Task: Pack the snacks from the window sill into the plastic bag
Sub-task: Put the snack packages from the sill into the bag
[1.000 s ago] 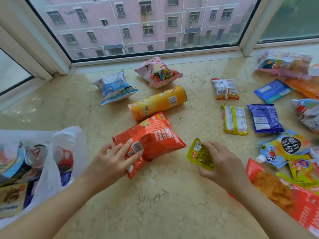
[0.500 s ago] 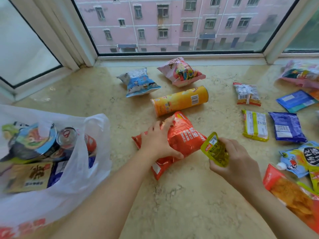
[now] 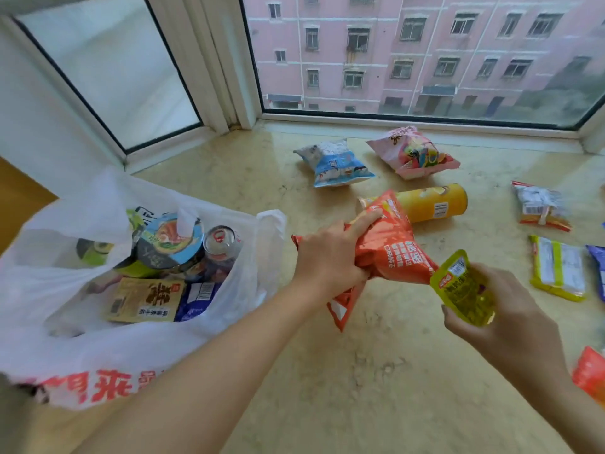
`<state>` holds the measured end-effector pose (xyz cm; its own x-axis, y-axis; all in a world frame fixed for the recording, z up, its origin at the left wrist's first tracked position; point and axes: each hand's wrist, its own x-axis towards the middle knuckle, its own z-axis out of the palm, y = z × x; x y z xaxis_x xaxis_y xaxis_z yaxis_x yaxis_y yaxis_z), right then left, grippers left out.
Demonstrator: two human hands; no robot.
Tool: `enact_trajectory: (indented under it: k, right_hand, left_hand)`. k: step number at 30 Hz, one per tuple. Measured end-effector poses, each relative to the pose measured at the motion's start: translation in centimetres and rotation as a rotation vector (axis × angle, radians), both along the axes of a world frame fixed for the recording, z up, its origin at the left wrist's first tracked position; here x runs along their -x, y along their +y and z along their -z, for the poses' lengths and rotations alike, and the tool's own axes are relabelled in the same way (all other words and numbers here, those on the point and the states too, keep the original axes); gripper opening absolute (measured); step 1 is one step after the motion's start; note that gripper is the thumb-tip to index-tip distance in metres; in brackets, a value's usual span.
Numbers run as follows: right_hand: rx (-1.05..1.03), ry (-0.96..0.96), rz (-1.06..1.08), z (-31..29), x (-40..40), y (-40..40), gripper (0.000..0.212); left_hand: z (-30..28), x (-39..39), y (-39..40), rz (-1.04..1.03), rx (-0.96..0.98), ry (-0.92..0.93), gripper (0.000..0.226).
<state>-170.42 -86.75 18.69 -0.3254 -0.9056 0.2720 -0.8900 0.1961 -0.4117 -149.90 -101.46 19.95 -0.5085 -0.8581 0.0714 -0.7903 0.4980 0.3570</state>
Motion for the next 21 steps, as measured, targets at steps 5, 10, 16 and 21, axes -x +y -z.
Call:
enact_trajectory:
  k: [5, 10, 16, 21]
  right_hand:
    - [0.093, -0.138, -0.017, -3.4, -4.1, -2.2, 0.072]
    - [0.162, -0.239, -0.184, -6.4, -11.2, -6.0, 0.074]
    - [0.142, -0.492, -0.467, -8.5, -23.7, -10.6, 0.069]
    - [-0.053, -0.485, -0.602, -5.3, -32.0, -11.8, 0.073]
  left_hand:
    - [-5.5, -6.2, -1.3, -0.118, 0.073, 0.177, 0.089]
    - [-8.6, -14.7, -2.8, -0.288, 0.133, 0.240, 0.089]
    - [-8.5, -25.3, -2.9, -0.450, 0.107, 0.148, 0.090]
    - [-7.0, -31.8, -2.6, -0.526, 0.083, 0.117, 0.091]
